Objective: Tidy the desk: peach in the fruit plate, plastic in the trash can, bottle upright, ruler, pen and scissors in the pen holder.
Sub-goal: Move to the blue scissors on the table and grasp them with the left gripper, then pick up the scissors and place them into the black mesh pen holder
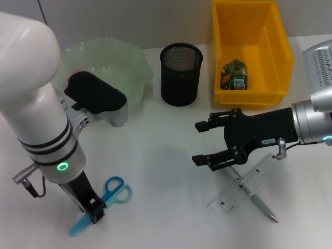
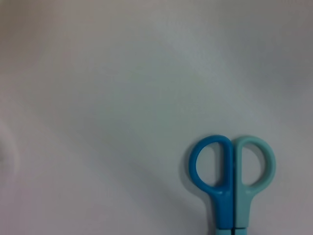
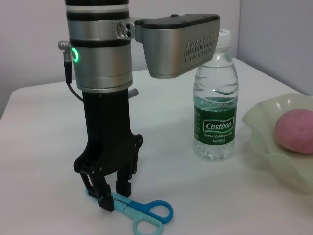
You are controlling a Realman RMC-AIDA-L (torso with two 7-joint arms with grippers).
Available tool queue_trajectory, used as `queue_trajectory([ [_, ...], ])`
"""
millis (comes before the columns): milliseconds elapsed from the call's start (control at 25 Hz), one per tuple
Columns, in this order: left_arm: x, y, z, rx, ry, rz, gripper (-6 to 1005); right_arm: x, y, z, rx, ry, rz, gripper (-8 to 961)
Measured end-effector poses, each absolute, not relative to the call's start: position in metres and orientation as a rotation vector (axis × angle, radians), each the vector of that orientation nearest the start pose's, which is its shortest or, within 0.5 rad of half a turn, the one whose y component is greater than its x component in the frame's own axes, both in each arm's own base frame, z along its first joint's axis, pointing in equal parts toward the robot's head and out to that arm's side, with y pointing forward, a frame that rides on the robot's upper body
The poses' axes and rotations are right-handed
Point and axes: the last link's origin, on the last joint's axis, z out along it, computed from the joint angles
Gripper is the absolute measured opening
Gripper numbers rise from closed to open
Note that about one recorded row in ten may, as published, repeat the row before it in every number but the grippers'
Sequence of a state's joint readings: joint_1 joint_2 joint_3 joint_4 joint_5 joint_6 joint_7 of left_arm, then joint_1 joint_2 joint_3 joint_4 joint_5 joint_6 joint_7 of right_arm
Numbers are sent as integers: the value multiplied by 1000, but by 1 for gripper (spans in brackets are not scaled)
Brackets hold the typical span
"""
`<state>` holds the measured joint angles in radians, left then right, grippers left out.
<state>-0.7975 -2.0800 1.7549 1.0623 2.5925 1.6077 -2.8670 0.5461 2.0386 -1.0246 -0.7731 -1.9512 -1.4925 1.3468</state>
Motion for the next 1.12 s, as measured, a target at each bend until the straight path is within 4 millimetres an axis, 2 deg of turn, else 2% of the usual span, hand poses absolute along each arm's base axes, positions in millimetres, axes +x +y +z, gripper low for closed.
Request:
queue_trajectory([
  [400,-176,327,-69,-2550,-1023,1047,334,236,341,-11,-2930,255,423,814],
  [800,-175,326,-69,-2559,-1021,1048,244,236,340,-7,-2923,266,452,814],
  [1120,-168,336,-53,-2599,-1085,920,211,239,343,0,-2891,281,461,813],
])
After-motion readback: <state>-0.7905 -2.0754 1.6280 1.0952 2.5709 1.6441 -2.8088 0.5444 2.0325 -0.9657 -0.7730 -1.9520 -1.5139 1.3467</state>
